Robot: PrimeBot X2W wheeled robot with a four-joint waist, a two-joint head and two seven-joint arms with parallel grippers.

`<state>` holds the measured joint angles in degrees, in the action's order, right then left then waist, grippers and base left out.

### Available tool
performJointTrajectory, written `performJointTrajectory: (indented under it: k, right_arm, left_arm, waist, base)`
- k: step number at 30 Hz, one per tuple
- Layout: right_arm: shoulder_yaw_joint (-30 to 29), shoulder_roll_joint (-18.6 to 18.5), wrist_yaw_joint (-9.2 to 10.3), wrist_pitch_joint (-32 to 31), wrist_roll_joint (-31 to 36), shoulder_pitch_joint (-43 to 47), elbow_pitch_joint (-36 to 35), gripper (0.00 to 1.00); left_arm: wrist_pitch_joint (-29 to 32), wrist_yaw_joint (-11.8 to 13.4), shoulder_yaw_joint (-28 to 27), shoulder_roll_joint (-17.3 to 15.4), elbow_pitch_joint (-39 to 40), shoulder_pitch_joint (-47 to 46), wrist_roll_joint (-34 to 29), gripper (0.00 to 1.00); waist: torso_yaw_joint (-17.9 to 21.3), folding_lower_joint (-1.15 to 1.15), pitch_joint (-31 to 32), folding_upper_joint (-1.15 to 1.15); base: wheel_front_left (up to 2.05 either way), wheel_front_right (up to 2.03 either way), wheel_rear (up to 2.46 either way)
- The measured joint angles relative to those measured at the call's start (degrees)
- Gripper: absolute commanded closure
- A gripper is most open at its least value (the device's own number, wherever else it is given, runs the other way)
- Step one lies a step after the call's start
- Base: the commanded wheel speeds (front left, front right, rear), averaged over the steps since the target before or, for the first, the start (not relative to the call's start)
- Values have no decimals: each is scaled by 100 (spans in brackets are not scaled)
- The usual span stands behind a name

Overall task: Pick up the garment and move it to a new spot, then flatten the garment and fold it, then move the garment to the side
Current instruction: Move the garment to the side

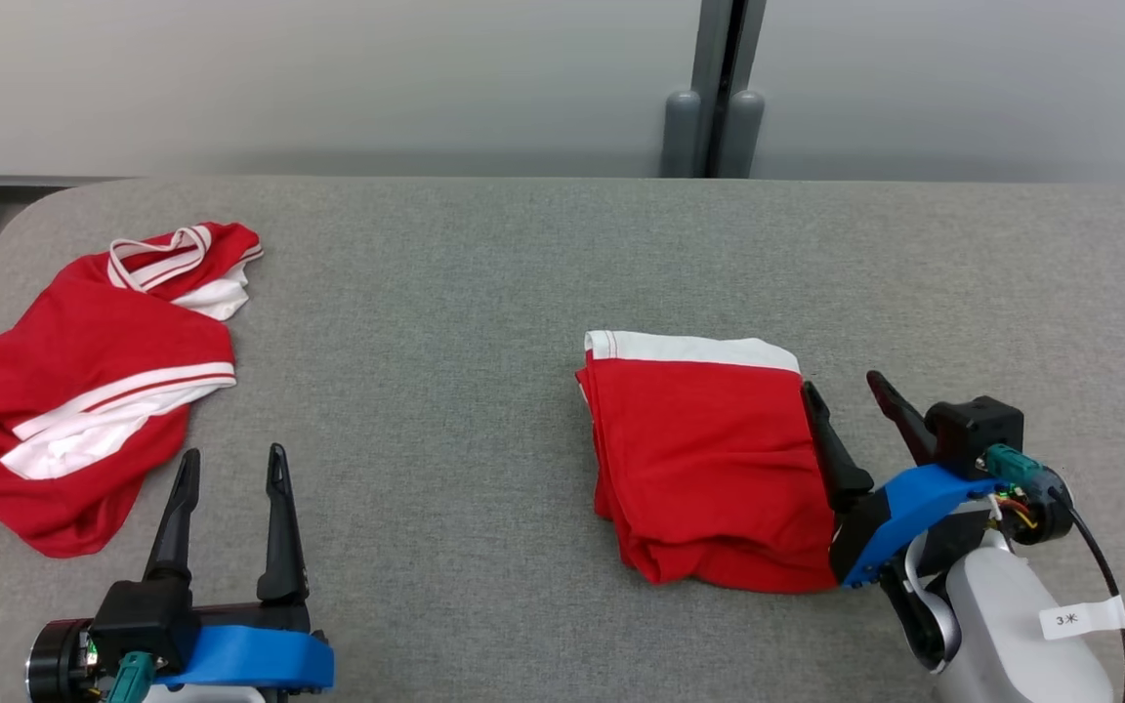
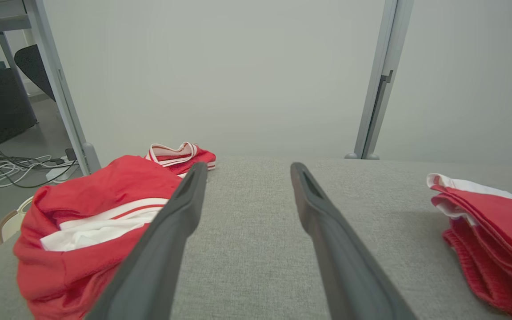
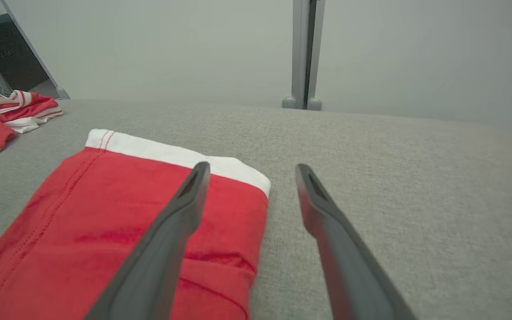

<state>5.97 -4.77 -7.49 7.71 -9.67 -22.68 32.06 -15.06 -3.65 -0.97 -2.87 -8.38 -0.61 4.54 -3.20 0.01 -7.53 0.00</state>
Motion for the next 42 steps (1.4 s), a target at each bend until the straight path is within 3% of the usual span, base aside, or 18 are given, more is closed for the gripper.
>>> performJointTrajectory:
  k: [11,19,20,21,22,30,42]
  right_arm:
    - [253,9,0,252,-216,-205,1524,0]
    - [649,81,3,456,-623,-452,2070,0]
    - [701,86,8,474,-688,-483,2115,51]
    - [759,91,8,493,-780,-505,2139,85]
    - [820,103,8,523,-886,-510,2153,100]
    - [1003,66,-5,688,-1126,-631,2262,100]
    - [472,-716,0,727,-1224,-644,1833,100]
  left_arm:
    - [0,8,86,-1,-25,-120,53,0]
    - [0,33,143,-1,-56,-213,102,0]
    - [0,33,164,-1,-56,-225,108,0]
    - [0,34,183,0,-56,-238,118,0]
    - [0,42,197,0,-55,-250,130,0]
    - [0,66,134,-2,-23,-207,151,0]
    - [0,13,94,-27,108,-427,32,0]
  waist:
    - [-230,0,-272,0]
    - [-205,0,-338,0]
    - [-206,0,-339,0]
    - [-208,0,-339,0]
    - [-210,0,-337,0]
    - [0,0,-335,0]
    - [880,0,-620,0]
  base:
    - [0,0,0]
    - [0,0,0]
    - [0,0,0]
    - [0,0,0]
    - [0,0,0]
    - [0,0,0]
    - [0,0,0]
